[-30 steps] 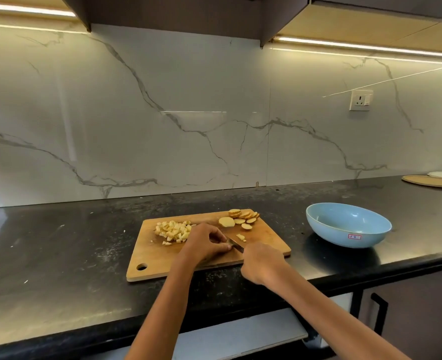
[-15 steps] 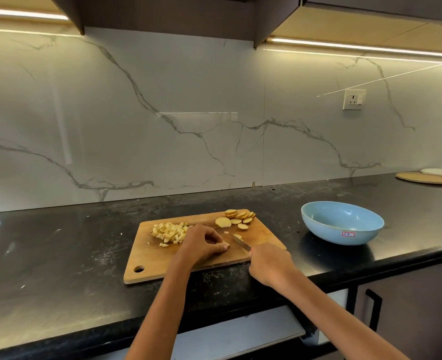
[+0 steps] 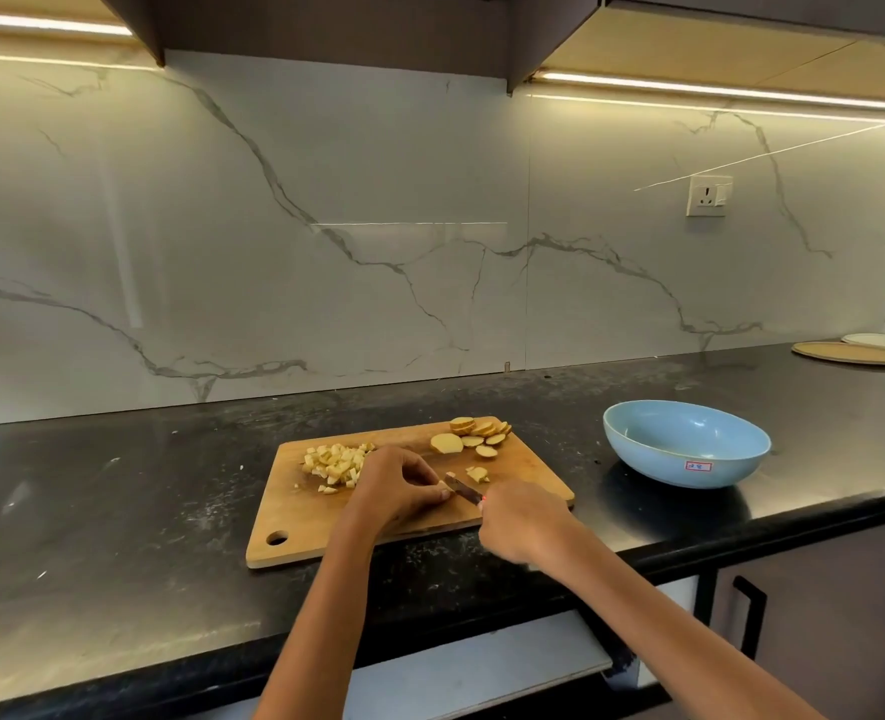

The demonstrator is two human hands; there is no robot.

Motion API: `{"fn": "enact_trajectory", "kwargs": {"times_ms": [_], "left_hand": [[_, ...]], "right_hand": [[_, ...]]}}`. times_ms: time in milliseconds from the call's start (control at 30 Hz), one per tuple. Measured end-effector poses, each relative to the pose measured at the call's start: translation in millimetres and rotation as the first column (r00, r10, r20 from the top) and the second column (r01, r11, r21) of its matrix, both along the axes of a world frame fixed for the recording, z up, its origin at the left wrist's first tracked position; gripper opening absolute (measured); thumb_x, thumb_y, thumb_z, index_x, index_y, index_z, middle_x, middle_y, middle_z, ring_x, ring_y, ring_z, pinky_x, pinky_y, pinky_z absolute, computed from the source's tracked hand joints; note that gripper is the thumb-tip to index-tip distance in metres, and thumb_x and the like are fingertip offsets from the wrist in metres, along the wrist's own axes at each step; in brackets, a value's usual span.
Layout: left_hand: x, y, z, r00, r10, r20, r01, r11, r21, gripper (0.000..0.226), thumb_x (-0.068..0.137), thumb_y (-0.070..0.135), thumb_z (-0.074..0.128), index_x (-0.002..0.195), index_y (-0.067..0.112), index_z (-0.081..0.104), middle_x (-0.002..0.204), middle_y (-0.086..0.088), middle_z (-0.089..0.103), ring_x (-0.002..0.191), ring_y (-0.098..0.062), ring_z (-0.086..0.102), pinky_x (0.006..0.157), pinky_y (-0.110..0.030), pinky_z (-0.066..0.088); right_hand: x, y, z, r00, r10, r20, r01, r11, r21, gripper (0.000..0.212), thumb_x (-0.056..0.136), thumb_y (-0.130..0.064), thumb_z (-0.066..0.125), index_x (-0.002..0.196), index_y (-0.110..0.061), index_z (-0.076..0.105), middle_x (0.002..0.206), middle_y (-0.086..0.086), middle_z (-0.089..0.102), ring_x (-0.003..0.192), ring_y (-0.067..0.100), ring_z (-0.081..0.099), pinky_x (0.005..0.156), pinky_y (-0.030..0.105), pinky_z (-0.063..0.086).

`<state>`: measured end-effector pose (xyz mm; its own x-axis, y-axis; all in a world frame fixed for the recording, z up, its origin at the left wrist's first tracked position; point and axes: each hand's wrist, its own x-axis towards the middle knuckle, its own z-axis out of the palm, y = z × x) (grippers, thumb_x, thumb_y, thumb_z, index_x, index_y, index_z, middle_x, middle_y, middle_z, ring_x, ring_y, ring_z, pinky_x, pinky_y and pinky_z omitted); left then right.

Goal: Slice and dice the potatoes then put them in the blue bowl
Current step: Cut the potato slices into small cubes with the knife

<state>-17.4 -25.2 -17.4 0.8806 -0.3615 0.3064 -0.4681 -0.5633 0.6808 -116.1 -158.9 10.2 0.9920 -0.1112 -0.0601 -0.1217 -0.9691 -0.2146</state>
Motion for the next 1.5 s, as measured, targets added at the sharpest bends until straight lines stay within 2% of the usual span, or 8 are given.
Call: {"fn": "enact_trajectory", "kwargs": {"times_ms": [233,500,867,1033,1200,1300,1433,1500], "left_hand": [[-3.6,-1.9,2.9,0.999,0.023,0.022,-0.024,0.999,0.041,0.007,0.073,0.019,0.077,0.076,0.017,0.072,0.071,0.01,0.064,0.069,-0.004,0.059,0.06,-0.011,0.045],[-6.6,-2.0,3.6,0.999,0.035,0.004,-0.035,0.999,0.019,0.009,0.072,0.019,0.078,0.077,0.015,0.072,0.073,0.008,0.065,0.069,-0.003,0.06,0.054,-0.008,0.043],[-4.6,3.5,3.4,0.997,0.048,0.056,-0.049,0.999,0.02,0.011,0.073,0.012,0.076,0.084,0.013,0.072,0.075,0.01,0.063,0.072,-0.002,0.058,0.061,-0.008,0.046],[-5.0,1.2,3.6,0.996,0.065,0.066,-0.067,0.997,0.039,0.009,0.074,0.011,0.075,0.083,0.012,0.072,0.075,0.009,0.062,0.07,-0.001,0.057,0.059,-0.007,0.043],[-4.0,0.9,3.5,0.995,0.068,0.072,-0.072,0.996,0.055,0.008,0.075,0.012,0.075,0.083,0.012,0.072,0.075,0.008,0.063,0.07,-0.002,0.057,0.058,-0.008,0.044],[-3.1,0.8,2.8,0.995,0.069,0.076,-0.074,0.995,0.062,0.008,0.076,0.012,0.074,0.084,0.011,0.072,0.076,0.007,0.062,0.07,-0.002,0.057,0.057,-0.009,0.043],[-1.2,-1.2,2.5,0.994,0.073,0.076,-0.079,0.994,0.076,0.007,0.075,0.011,0.074,0.082,0.01,0.072,0.078,0.004,0.065,0.071,-0.003,0.058,0.06,-0.01,0.044],[-0.3,-1.7,2.8,0.994,0.083,0.077,-0.089,0.993,0.078,0.006,0.075,0.01,0.075,0.08,0.01,0.073,0.08,0.001,0.067,0.071,-0.004,0.058,0.061,-0.01,0.045]], "right_hand": [[7.7,4.0,2.6,0.996,0.03,-0.088,-0.025,0.998,0.06,0.033,0.094,-0.016,0.045,0.124,-0.002,0.053,0.124,0.014,0.055,0.111,0.028,0.054,0.087,0.033,0.044],[-4.8,-4.6,-17.0,1.0,-0.022,0.019,0.023,1.0,-0.019,0.028,0.094,-0.017,0.049,0.119,-0.012,0.058,0.113,0.006,0.06,0.102,0.021,0.058,0.073,0.028,0.04],[5.6,-7.1,0.8,1.0,-0.004,-0.028,0.006,0.996,0.093,0.027,0.097,-0.019,0.041,0.114,-0.005,0.058,0.099,0.008,0.056,0.09,0.02,0.054,0.072,0.029,0.041],[6.9,-0.4,1.5,0.998,0.031,-0.063,-0.026,0.996,0.085,0.032,0.097,-0.02,0.042,0.119,-0.002,0.055,0.115,0.013,0.058,0.098,0.024,0.055,0.076,0.03,0.042],[3.6,-2.1,7.9,0.994,0.05,-0.101,-0.034,0.988,0.15,0.028,0.099,-0.019,0.036,0.114,-0.003,0.053,0.078,0.004,0.047,0.069,0.016,0.048,0.058,0.025,0.039],[1.1,-1.8,11.9,0.992,0.052,-0.115,-0.032,0.985,0.172,0.027,0.099,-0.019,0.035,0.114,-0.004,0.052,0.074,0.003,0.043,0.064,0.014,0.045,0.052,0.022,0.035],[6.5,1.1,12.4,0.978,0.037,-0.205,0.015,0.969,0.245,0.018,0.099,-0.017,0.032,0.098,-0.006,0.047,0.069,0.003,0.044,0.046,0.009,0.036,0.039,0.019,0.028],[10.9,2.5,11.4,0.969,0.027,-0.244,0.043,0.96,0.277,0.017,0.098,-0.017,0.032,0.098,-0.007,0.046,0.067,0.002,0.042,0.044,0.008,0.033,0.038,0.018,0.027]]}}
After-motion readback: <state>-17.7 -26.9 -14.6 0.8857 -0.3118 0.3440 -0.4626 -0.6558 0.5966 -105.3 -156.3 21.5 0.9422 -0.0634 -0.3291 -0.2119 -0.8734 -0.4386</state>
